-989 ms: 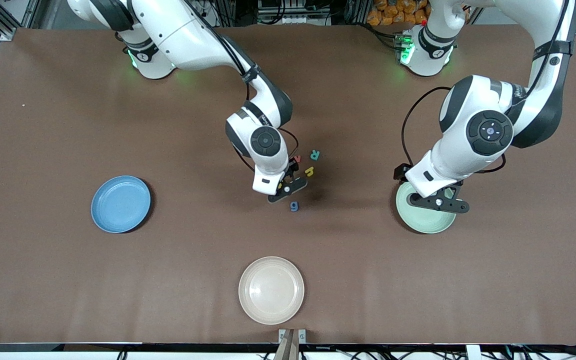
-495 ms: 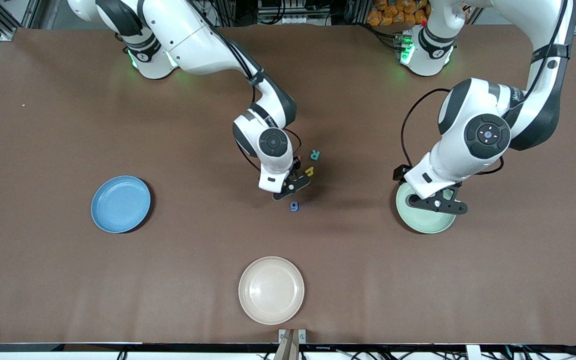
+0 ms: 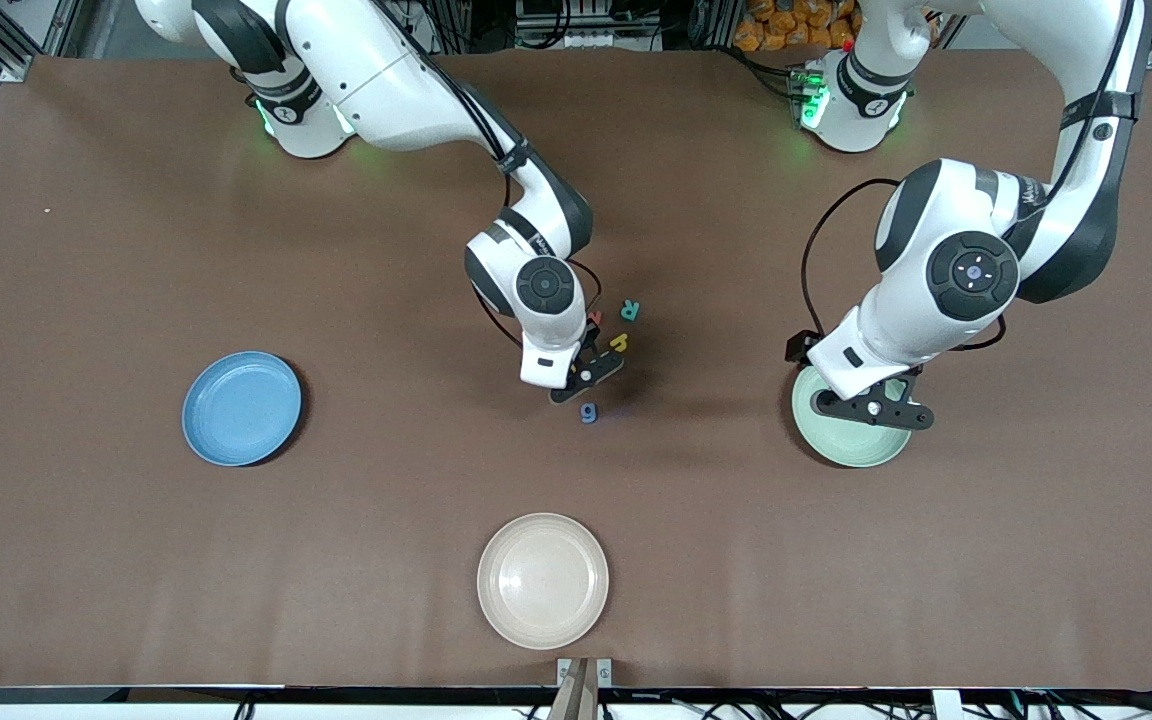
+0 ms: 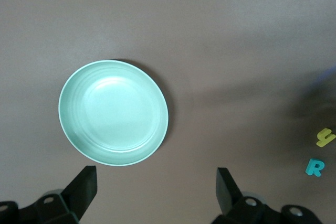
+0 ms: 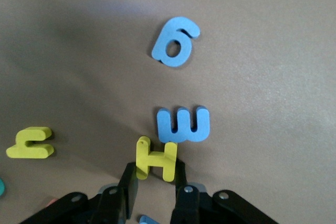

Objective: Sort uppercase to blue plate, lowercase to green plate
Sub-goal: 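Carry the H to the blue plate while the left gripper reaches letters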

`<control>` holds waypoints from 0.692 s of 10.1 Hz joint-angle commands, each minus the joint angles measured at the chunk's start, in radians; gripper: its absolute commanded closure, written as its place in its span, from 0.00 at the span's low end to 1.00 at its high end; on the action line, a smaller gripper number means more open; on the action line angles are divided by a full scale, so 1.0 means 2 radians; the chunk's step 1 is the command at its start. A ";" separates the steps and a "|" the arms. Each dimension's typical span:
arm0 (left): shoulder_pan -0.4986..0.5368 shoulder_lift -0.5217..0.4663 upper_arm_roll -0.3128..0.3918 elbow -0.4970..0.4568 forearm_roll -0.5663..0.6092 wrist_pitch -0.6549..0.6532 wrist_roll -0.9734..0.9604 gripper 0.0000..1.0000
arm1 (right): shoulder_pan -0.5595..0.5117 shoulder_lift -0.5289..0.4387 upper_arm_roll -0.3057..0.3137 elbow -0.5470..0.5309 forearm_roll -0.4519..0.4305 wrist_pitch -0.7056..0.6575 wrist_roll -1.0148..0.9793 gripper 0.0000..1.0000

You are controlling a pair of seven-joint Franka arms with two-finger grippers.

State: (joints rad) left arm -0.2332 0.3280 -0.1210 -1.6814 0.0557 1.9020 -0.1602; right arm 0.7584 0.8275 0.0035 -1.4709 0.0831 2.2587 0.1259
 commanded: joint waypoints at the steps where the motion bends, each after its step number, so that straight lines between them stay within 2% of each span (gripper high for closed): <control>1: -0.002 0.002 0.000 0.004 0.012 0.003 -0.006 0.00 | 0.002 0.009 -0.002 0.012 -0.002 0.003 -0.022 1.00; 3: -0.002 0.003 0.000 0.005 0.012 0.004 -0.006 0.00 | -0.008 -0.005 -0.002 0.012 0.001 -0.009 -0.045 1.00; 7: -0.003 0.007 0.000 0.004 0.012 0.012 -0.015 0.00 | -0.051 -0.058 0.001 0.023 0.008 -0.151 -0.087 1.00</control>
State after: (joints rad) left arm -0.2339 0.3360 -0.1212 -1.6811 0.0557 1.9179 -0.1611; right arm 0.7015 0.7806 -0.0078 -1.4136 0.0839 2.0549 -0.0042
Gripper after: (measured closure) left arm 0.000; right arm 0.674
